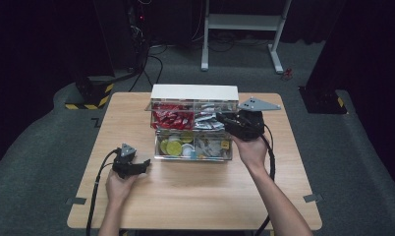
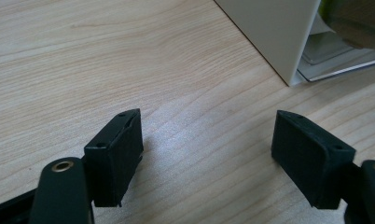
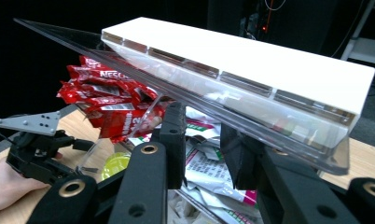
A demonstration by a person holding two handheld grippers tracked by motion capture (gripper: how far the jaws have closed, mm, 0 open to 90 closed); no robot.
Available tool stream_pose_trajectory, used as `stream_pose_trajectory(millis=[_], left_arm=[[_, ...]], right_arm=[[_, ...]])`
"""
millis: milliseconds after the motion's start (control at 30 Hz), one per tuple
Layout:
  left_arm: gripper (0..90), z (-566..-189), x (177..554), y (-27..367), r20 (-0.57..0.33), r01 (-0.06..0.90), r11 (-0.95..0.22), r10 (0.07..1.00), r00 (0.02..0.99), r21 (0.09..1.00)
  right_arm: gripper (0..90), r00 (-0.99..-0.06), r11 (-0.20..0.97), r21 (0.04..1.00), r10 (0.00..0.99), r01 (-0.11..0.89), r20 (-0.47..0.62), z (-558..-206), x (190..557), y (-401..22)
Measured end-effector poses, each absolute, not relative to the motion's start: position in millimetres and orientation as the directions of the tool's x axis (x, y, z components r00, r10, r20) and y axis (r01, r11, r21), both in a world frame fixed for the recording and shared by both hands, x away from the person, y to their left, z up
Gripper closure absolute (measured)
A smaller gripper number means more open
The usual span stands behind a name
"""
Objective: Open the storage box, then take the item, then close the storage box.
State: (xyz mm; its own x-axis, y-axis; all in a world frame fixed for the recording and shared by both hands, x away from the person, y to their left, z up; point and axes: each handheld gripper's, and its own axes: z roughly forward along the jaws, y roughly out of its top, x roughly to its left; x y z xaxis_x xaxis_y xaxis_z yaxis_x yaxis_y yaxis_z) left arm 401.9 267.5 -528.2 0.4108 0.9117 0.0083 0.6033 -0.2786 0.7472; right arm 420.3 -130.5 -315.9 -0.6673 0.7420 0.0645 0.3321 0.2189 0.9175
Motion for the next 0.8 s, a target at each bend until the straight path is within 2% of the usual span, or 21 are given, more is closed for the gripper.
stream_pose_trajectory(millis=[800], left_arm=[[24.4,-527.9,400.3,264.5,0.004,0.617,-0.258,0.924,0.382,0.743]], right_arm=[[68.0,-0.664,0.232,0.905,0.745,0.356,0.070,-309.1,431.0,-128.9]])
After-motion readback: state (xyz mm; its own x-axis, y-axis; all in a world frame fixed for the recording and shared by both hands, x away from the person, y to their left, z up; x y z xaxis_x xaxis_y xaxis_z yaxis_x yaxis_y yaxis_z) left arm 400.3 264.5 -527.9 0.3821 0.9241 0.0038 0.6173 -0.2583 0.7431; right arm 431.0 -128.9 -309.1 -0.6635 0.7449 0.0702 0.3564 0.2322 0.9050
